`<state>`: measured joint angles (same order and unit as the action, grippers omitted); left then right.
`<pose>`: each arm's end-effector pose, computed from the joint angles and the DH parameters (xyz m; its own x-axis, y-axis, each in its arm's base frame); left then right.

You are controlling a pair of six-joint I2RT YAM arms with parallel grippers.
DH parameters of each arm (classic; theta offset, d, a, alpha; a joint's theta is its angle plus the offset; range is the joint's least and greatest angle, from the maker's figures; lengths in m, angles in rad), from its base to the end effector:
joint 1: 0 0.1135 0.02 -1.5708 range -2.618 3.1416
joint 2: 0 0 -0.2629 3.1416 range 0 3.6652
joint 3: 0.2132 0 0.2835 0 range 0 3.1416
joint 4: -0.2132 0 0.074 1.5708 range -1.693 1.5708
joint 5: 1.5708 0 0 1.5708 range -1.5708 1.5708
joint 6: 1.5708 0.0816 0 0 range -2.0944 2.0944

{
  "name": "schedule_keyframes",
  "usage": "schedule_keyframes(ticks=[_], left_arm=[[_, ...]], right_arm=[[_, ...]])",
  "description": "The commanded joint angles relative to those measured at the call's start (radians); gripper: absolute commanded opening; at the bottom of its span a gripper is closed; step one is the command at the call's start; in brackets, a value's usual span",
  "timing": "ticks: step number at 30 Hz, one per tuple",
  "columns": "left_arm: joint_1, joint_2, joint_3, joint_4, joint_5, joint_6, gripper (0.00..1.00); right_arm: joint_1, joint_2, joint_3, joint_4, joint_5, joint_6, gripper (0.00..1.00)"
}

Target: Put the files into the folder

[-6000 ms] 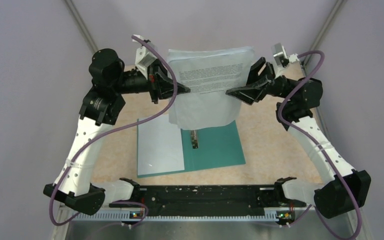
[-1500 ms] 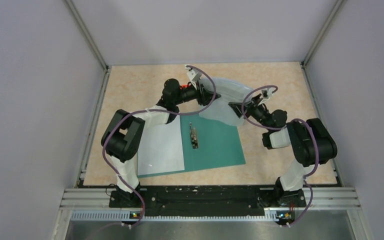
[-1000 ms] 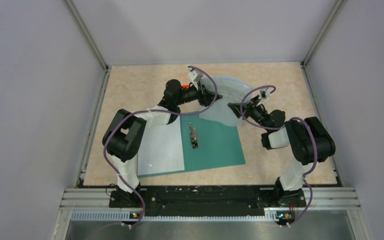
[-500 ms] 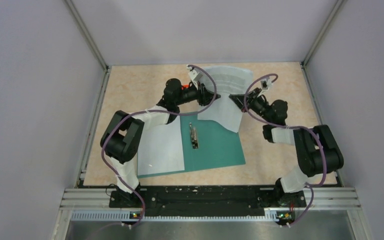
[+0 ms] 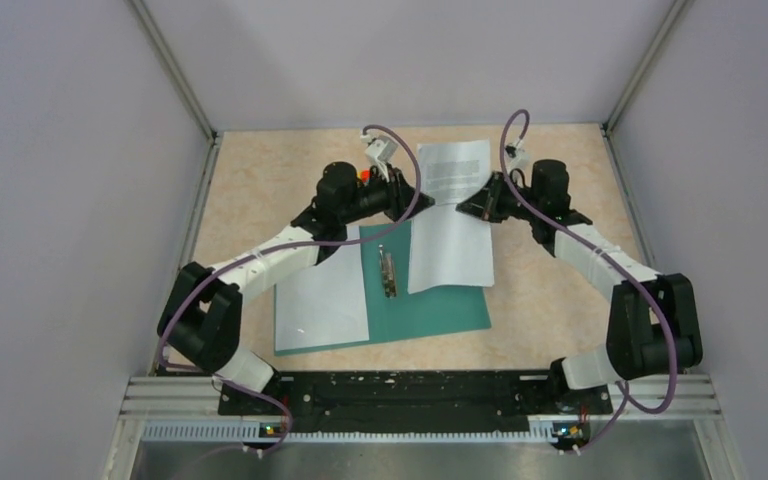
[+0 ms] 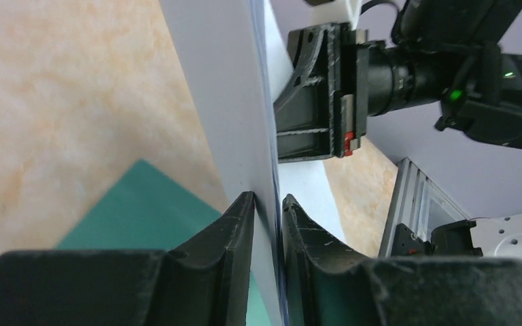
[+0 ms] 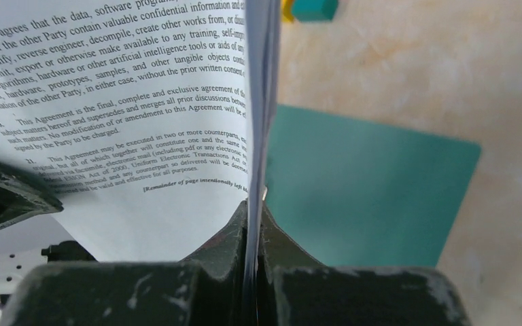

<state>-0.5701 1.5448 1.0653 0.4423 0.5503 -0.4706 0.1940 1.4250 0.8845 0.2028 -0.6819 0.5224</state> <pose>0.3391 -0.2681 0.2964 -0.4360 -0.1796 -0.8819 0.7880 0.3973 -0.4704 0.3628 0.1237 0.2370 -0.6476 0.2676 -0.7135 -0.4732 0.5927 0.6518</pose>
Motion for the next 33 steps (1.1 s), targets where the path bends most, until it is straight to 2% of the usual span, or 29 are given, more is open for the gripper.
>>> schedule_keyframes(ticks=[1,9,13,16,18,27,33], left_arm=[[-0.028,-0.017,-0.09,-0.11,-0.122,-0.09,0.27],[-0.054,0.09,-0.136,-0.138,-0.232,-0.129,0.24],[-0.052,0.119,-0.106,-0.244,-0.333,-0.118,0.28],[-0.053,0.144,-0.047,-0.385,-0.382,-0.104,0.31],[-0.051,0.149,-0.048,-0.405,-0.429,-0.109,0.32],[-0.038,0.064,-0.093,-0.492,-0.615,-0.099,0.45],[-0.032,-0.01,-0.14,-0.522,-0.682,-0.104,0.47]], right_arm=[[0.02,0.031,0.019,-0.229,0.006,-0.062,0.0],[0.097,0.206,0.04,-0.189,0.041,-0.082,0.0],[0.099,0.279,0.074,-0.191,0.051,-0.082,0.0],[0.105,0.307,0.087,-0.187,0.058,-0.101,0.0],[0.108,0.326,0.097,-0.195,0.069,-0.122,0.0],[0.124,0.351,0.09,-0.185,0.118,-0.204,0.0],[0.132,0.363,0.088,-0.19,0.149,-0.233,0.0]])
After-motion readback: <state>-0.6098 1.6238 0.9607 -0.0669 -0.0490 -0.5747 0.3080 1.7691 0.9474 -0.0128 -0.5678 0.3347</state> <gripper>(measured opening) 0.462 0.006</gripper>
